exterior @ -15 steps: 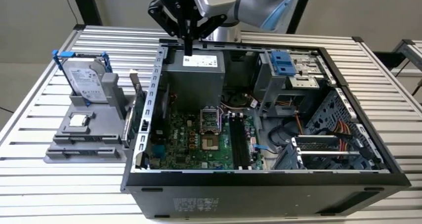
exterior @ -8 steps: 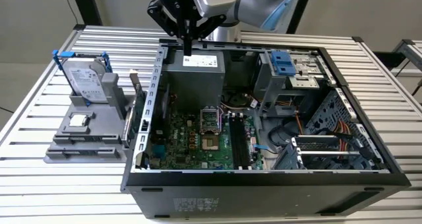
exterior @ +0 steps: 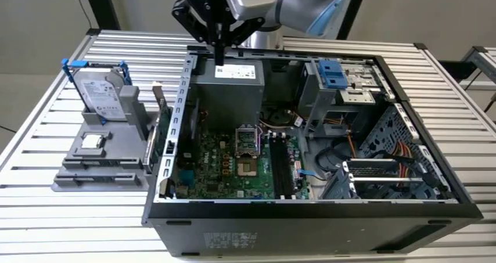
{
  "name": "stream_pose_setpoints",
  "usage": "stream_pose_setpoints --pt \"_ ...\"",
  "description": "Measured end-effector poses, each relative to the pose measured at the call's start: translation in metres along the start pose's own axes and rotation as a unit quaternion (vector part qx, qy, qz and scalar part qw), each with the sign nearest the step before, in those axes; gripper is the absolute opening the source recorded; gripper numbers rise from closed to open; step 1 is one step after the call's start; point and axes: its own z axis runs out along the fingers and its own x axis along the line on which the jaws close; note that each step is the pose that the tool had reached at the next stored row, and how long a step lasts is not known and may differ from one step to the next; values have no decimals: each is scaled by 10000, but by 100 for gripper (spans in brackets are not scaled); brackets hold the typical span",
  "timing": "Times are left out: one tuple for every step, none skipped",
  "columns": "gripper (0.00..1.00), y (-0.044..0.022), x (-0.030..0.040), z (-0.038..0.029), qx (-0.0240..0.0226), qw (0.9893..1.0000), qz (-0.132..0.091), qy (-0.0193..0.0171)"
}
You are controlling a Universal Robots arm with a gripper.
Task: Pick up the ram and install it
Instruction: 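Reach for the ram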
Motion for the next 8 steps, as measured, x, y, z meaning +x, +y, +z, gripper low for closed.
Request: stream_pose_setpoints --pt "0 0 2 0 0 10000 1 10" --pt "0 0 5 0 1 10000 2 21" --pt "0 0 8 0 2 10000 3 31" --pt "0 -1 13 1 3 10000 4 42" --pt "0 -1 19 1 4 10000 5 51" --pt "0 -2 25 1 4 10000 5 61" --pt "0 -2 31 2 5 10000 5 69" --pt "0 -3 37 2 5 10000 6 78"
